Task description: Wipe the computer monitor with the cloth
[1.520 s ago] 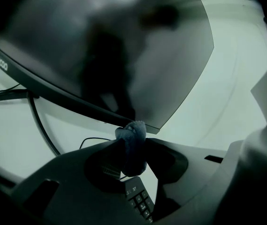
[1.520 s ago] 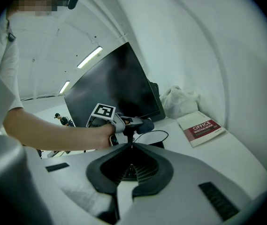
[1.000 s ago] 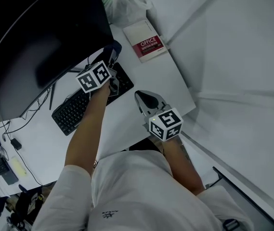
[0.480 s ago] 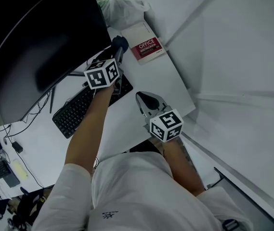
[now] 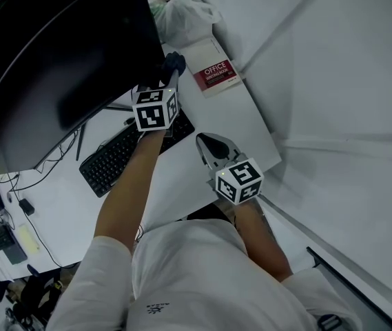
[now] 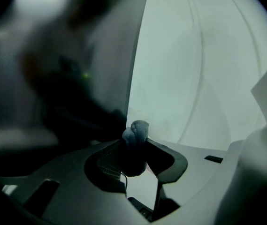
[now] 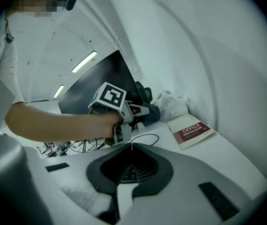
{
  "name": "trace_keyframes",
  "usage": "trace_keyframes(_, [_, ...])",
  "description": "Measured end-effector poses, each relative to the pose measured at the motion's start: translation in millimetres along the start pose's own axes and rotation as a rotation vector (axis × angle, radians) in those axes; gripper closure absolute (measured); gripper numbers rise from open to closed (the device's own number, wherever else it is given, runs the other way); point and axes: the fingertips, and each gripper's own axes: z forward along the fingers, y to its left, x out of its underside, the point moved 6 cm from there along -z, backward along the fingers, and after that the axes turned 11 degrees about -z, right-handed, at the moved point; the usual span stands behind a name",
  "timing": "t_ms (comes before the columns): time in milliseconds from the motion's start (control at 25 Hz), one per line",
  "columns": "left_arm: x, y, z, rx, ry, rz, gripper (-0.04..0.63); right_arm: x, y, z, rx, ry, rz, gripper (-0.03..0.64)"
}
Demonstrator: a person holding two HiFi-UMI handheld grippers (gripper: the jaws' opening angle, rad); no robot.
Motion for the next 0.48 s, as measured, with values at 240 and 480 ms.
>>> trace_keyframes(240, [-20.5,-1.8,-17.1,0.012,-0.043,0.017,0.463,-5.5,7.4,0.3,-0.009,-0.012,-0.007,0.597])
trace_keyframes(480, [-47.4,-12.4,-31.9,0.028,-0.111,0.024,0.463,-13.9,14.9,1.4,-0.017,-0.036,-0.016,0.597])
